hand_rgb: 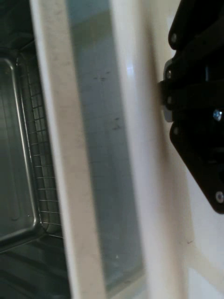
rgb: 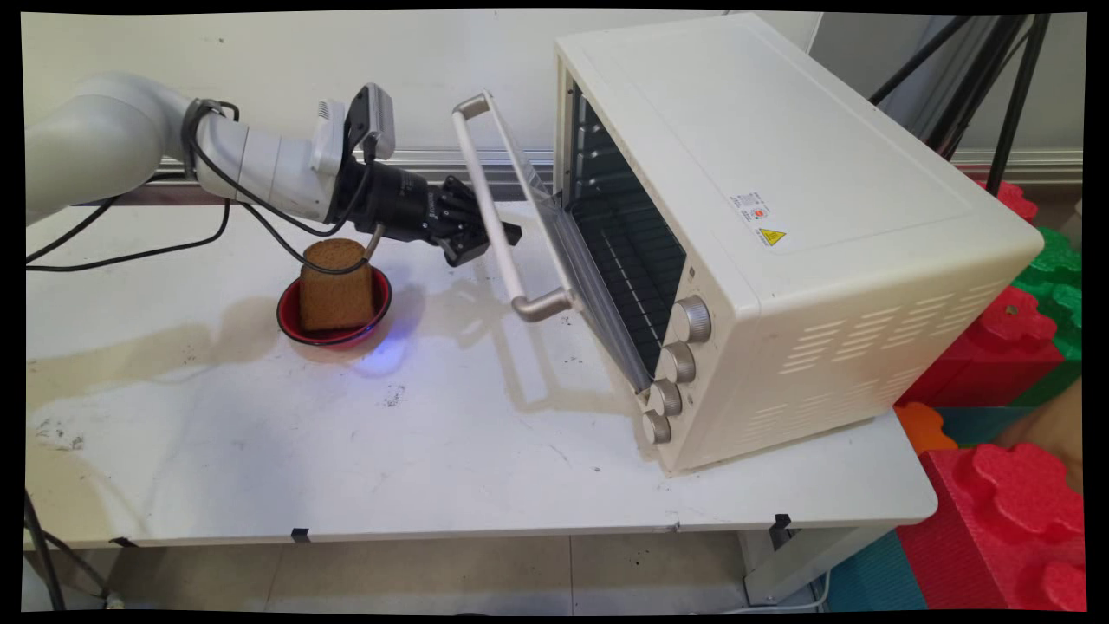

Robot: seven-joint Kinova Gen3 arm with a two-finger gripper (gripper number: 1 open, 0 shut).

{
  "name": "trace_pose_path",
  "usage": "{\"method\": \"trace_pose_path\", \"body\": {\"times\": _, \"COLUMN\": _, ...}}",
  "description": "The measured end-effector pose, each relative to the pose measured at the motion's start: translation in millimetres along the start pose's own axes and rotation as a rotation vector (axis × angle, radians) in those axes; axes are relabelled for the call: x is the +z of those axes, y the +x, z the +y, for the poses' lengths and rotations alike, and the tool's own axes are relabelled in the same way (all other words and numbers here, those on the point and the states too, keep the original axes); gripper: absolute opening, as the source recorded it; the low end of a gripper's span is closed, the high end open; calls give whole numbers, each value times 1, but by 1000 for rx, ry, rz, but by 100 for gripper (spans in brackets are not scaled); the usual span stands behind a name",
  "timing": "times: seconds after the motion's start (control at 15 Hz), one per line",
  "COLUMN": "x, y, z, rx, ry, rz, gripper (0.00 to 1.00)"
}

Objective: Close the oven

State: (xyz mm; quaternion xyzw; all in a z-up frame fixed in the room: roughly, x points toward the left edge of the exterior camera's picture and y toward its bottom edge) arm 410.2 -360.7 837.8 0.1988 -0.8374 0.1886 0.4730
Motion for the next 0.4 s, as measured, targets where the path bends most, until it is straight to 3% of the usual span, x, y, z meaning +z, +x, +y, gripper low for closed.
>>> {"method": "trace_pose_path", "body": {"times": 0.4, "x": -3, "y": -3, "z": 0, "rx": 17, "ry": -1, "rz": -9, "gripper": 0}}
